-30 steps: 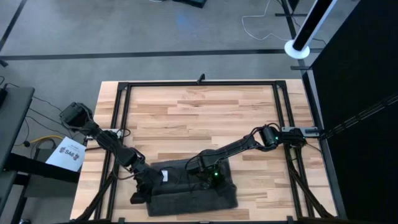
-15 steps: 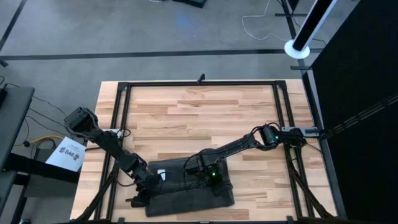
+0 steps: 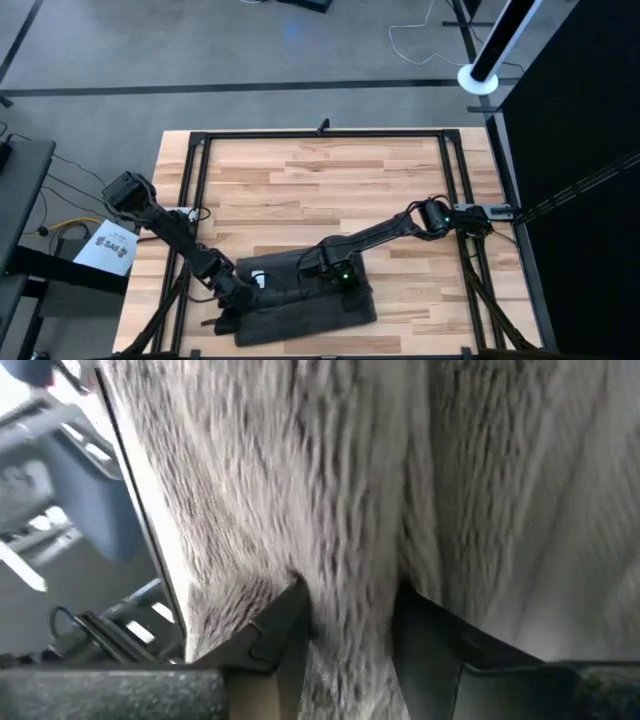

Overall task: Roll towel
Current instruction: Roll the black towel

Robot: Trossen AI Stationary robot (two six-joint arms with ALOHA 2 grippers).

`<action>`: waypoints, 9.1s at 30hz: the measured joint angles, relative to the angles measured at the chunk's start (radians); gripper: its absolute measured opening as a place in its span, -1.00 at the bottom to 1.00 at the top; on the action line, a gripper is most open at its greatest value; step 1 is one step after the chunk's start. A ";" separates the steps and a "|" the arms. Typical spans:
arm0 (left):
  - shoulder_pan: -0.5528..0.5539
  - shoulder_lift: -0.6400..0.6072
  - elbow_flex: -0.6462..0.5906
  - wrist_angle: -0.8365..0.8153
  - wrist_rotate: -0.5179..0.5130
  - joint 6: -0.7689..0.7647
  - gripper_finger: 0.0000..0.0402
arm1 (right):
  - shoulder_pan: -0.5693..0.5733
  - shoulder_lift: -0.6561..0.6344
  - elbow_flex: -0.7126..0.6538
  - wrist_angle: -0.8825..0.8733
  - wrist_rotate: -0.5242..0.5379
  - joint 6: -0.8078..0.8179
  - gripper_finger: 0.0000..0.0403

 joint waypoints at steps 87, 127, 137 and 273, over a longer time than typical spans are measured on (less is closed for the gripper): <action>0.078 0.011 0.081 0.018 -0.287 0.113 -1.00 | 0.045 -0.360 -0.040 -0.074 0.160 0.241 -0.05; 0.200 0.012 0.081 -0.027 -0.205 0.105 -1.00 | 0.337 -0.037 -0.039 0.768 1.047 -0.016 0.37; 0.210 0.013 0.080 -0.026 -0.172 0.106 -1.00 | 0.319 0.021 -0.037 0.798 1.109 -0.075 0.37; -0.110 0.119 0.548 -0.708 -0.701 -0.067 0.36 | -0.053 -0.067 0.042 0.620 0.086 0.106 -0.91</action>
